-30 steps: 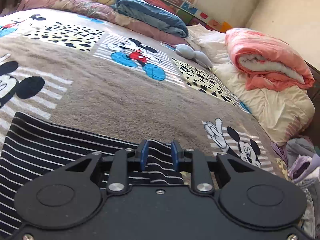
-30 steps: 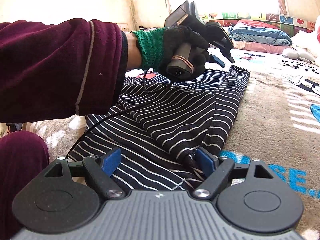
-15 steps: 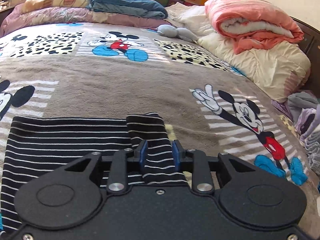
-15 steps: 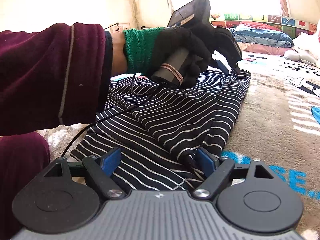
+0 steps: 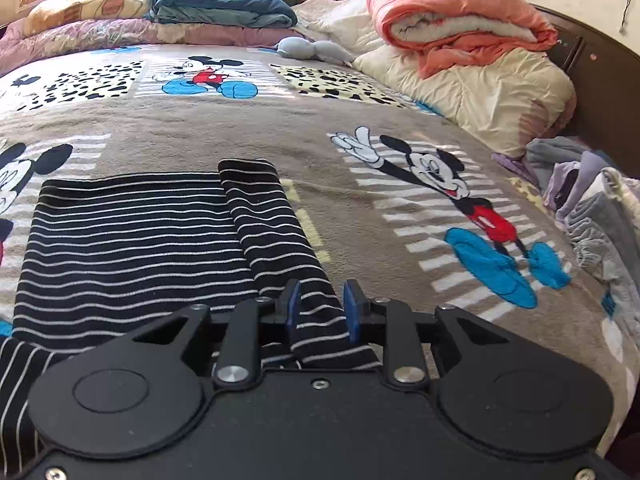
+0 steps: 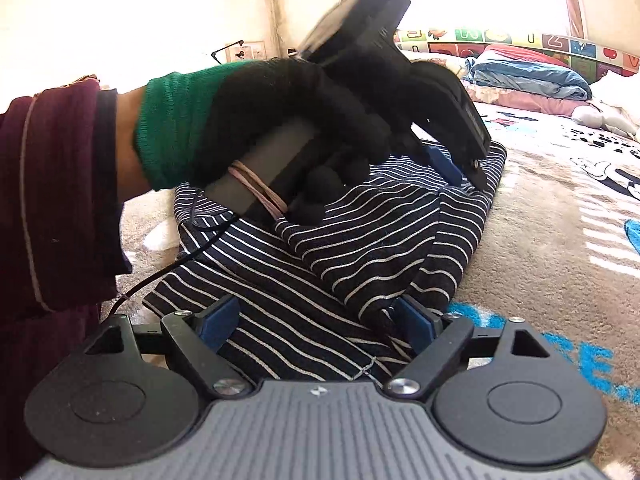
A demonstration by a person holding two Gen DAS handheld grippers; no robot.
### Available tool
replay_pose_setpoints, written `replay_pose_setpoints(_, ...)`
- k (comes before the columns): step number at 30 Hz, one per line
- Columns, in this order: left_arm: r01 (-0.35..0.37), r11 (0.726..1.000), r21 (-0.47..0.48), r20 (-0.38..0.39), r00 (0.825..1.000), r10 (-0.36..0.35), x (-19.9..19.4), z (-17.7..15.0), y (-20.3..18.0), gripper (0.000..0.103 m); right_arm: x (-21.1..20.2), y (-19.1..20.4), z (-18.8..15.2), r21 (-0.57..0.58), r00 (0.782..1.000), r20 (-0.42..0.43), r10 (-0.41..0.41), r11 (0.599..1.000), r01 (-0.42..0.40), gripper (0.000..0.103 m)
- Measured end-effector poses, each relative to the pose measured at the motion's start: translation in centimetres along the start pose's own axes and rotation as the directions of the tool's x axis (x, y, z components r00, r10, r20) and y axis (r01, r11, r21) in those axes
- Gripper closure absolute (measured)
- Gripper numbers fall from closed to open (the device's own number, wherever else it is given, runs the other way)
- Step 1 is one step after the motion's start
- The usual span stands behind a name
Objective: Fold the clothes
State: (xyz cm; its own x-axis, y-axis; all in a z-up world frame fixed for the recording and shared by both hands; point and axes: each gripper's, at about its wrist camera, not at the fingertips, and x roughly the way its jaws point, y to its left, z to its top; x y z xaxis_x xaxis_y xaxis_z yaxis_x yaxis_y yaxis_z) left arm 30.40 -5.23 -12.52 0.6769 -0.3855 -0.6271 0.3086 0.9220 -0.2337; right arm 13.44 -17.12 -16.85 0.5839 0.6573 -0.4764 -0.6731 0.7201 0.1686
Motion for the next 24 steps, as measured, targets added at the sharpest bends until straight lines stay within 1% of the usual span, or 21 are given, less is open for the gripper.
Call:
replay_pose_setpoints(2,0.019,0.999,-0.031,-0.015,1.0,-0.019,-0.1,-1.3,0.2,0.08,0.0,0.0,0.0,-0.003,1.0,0.0,-0.002,1.0,0.002,0.018)
replay_pose_setpoints(4,-0.038,0.999,-0.009,-0.073,0.997,0.038,1.9,-2.4,0.3,0.08,0.1,0.1,0.0,-0.007,1.0,-0.001,-0.002,1.0,0.002,0.018)
replay_pose_setpoints(6,-0.063,0.998,0.013,-0.058,0.996,0.064,1.4,-2.6,0.0,0.08,0.2,0.0,0.0,-0.011,1.0,-0.002,-0.002,1.0,0.002,0.018)
replay_pose_setpoints(9,-0.018,0.999,0.033,0.026,1.0,0.017,-1.5,-2.7,-1.5,0.08,0.4,0.1,-0.1,-0.014,1.0,-0.001,-0.003,1.0,0.003,0.018)
replay_pose_setpoints(11,-0.03,0.998,0.051,0.005,1.0,0.029,-1.2,-3.6,-2.0,0.08,0.3,0.5,-0.3,-0.023,1.0,0.001,-0.01,1.0,0.01,0.018)
replay_pose_setpoints(14,-0.028,1.0,0.014,-0.056,0.998,0.029,0.3,-5.0,-1.0,0.08,0.3,1.0,-0.4,-0.029,1.0,0.003,-0.013,1.0,0.013,0.018)
replay_pose_setpoints(15,-0.039,0.999,-0.008,-0.04,0.998,0.039,-1.0,-4.5,-0.9,0.08,0.4,1.2,-0.6,-0.042,1.0,0.003,-0.018,0.999,0.018,0.018)
replay_pose_setpoints(16,-0.034,0.999,-0.016,-0.003,0.999,0.034,-2.5,-4.3,-0.8,0.08,0.4,1.5,-0.7,-0.058,1.0,0.004,-0.025,0.998,0.025,0.017)
replay_pose_setpoints(17,-0.028,0.999,-0.023,0.035,0.999,0.029,-4.0,-4.1,-0.7,0.078,0.3,1.6,-0.7,-0.05,1.0,0.01,-0.025,0.998,0.026,0.017)
replay_pose_setpoints(18,-0.027,0.999,-0.031,0.07,0.997,0.029,-5.5,-4.0,-0.5,0.072,0.1,1.6,-0.7,-0.042,1.0,0.017,-0.019,0.999,0.02,0.017)
replay_pose_setpoints(19,-0.055,0.997,-0.047,0.088,0.994,0.059,-6.7,-4.1,0.0,0.065,-0.1,1.6,-0.7,-0.042,1.0,0.02,-0.015,0.999,0.016,0.017)
replay_pose_setpoints(20,-0.085,0.994,-0.064,0.105,0.99,0.091,-7.9,-4.3,0.6,0.062,-0.4,1.6,-0.6,-0.044,1.0,0.025,-0.015,0.999,0.016,0.018)
replay_pose_setpoints(22,-0.154,0.98,-0.13,0.114,0.979,0.169,-9.8,-5.4,2.5,0.061,-1.2,1.9,-0.6,-0.055,0.999,0.037,-0.015,0.998,0.017,0.02)
replay_pose_setpoints(23,-0.172,0.97,-0.17,0.117,0.974,0.194,-10.4,-6.0,3.4,0.061,-1.7,2.2,-0.7,-0.065,0.999,0.045,-0.012,0.998,0.015,0.02)
replay_pose_setpoints(24,-0.19,0.955,-0.228,0.119,0.968,0.221,-11.0,-6.7,4.5,0.061,-2.2,2.4,-0.7,-0.076,0.998,0.054,-0.01,0.997,0.014,0.02)
